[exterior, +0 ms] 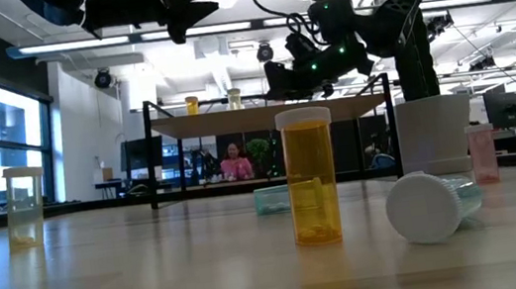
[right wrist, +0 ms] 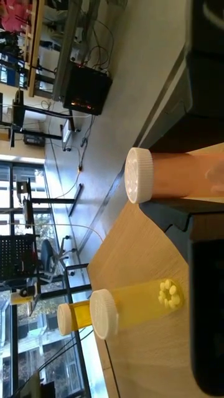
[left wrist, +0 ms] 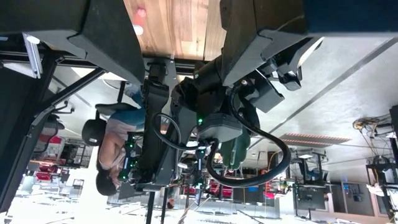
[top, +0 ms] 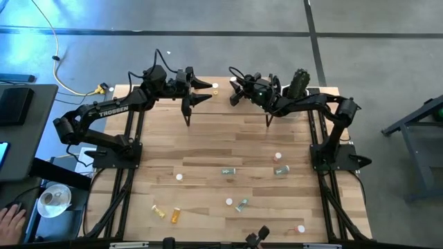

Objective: Pick and place medicine bottles onto shelf by color
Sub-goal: Put the top left pink pill bottle on the shelf

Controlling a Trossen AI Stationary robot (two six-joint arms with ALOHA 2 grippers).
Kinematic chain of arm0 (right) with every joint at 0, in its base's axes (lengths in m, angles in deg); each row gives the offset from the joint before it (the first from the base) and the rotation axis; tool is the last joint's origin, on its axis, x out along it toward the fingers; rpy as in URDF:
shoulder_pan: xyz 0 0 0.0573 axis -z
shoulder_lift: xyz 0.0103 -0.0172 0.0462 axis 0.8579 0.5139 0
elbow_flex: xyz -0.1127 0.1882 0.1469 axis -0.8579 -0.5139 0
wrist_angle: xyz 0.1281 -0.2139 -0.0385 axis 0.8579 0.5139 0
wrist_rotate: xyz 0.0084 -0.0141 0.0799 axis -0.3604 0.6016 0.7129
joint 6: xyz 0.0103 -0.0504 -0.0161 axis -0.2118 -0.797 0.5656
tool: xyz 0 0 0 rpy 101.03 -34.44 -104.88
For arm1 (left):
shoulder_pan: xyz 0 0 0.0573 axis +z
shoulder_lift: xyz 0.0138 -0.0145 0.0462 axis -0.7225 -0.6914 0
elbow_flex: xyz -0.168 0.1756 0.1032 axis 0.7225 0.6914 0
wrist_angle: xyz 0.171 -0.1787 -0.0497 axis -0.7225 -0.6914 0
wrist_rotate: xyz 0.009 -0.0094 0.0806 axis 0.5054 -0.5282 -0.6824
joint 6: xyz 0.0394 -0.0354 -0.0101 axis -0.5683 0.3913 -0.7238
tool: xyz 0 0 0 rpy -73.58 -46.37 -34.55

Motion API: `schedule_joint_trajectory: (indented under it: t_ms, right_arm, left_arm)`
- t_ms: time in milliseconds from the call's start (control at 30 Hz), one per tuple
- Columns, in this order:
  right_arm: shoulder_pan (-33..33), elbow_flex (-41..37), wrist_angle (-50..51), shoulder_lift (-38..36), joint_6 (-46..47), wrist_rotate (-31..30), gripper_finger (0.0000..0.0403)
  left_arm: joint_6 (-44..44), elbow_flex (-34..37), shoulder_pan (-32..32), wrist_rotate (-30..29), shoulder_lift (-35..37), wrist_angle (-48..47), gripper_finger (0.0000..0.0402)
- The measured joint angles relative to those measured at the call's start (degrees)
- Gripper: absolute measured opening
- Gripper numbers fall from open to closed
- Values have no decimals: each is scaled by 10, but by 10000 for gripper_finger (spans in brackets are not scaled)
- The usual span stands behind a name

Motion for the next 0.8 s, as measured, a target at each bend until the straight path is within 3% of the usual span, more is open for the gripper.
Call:
schedule_joint_trajectory:
  t_ms: [800]
  right_arm:
    - [-7,-1,-1,0,-12,17,92]
  left_arm:
    - [0,0,0,0,0,0,204]
